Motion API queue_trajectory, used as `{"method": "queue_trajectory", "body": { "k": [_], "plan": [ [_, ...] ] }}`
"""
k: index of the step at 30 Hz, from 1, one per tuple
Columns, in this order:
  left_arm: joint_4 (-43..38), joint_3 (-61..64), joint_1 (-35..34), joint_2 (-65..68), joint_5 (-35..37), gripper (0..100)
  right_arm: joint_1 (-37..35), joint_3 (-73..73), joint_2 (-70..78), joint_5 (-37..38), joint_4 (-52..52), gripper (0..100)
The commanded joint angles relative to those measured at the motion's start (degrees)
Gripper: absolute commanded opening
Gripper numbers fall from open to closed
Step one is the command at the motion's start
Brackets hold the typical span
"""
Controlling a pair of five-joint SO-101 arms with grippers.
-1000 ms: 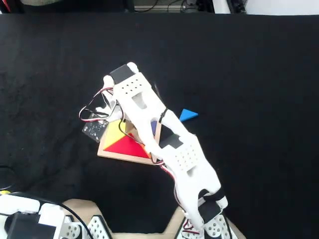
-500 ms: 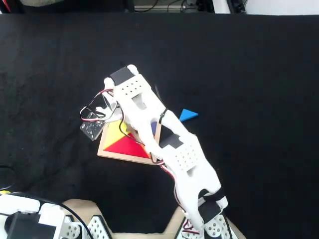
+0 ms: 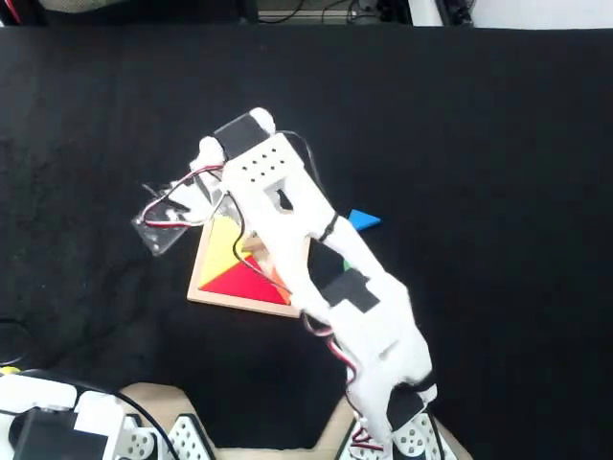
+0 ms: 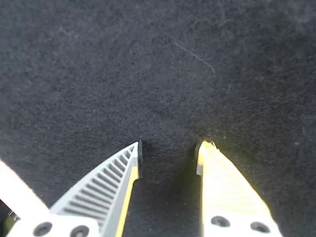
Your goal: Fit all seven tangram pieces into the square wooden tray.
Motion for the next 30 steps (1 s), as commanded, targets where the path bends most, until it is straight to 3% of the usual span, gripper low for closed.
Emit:
{"method": "queue_trajectory", "body": {
  "k": [1,6,9,30],
  "plan": [
    [-0.5,1.6,0.0,0.9,-0.7,19,-2.0,-2.2,-4.6,-7.3,-1.1,1.1],
    [-0.5,1.6,0.1,0.9,-0.8,19,-3.4,2.3,1.7,-25.4,-13.8,1.1],
    [-0.5,1.6,0.0,0.9,-0.8,19,-3.2,2.9,5.8,-30.2,-19.7,1.1],
    [-0.5,1.6,-0.1,0.9,-0.8,19,0.4,7.5,8.7,-30.8,-11.9,1.1]
  ]
}}
